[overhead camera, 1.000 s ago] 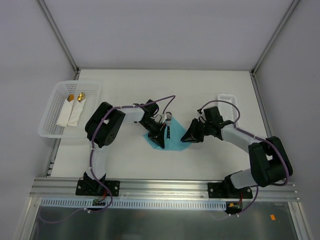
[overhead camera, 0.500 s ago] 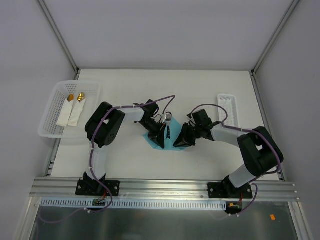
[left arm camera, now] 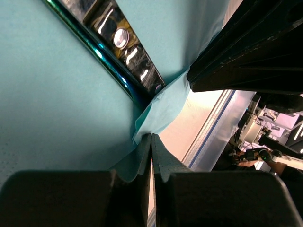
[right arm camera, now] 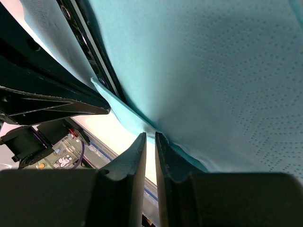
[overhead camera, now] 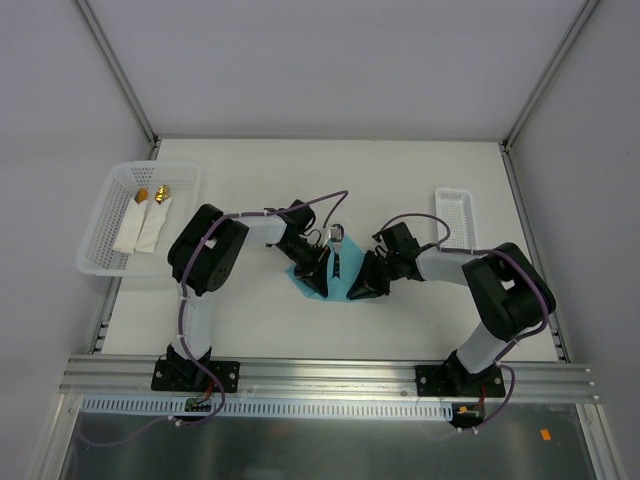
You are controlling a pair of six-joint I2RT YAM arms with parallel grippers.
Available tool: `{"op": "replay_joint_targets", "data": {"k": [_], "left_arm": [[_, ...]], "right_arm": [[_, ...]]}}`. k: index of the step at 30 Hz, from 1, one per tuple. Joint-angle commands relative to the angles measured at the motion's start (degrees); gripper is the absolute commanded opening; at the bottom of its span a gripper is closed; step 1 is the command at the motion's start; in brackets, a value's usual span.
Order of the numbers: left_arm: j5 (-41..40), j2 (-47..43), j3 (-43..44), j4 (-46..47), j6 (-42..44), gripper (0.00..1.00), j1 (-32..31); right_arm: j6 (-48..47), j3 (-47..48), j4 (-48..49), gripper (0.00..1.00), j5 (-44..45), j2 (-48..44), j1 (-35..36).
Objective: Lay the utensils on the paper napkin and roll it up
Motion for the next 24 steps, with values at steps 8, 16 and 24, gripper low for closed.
{"op": "replay_joint_targets", "data": {"k": [8,16,24], "left_arm": [[-6.05,-4.48,-4.58,-0.93,3.01,0.03,1.97],[-7.54,-4.83,-6.52,-1.98,4.33,0.03,3.28],[2.65,-11.94,-3.71,-1.99,7.06,0.05,3.38]], "right_arm": [[-2.70,0.84,-4.55,0.16,4.02,1.57,0.10],[-3.23,1.28,-5.07,0.15,3.93,1.74,-0.07],[-3.85,2.42,-4.99,0.15,3.49,1.74,-0.16]]}}
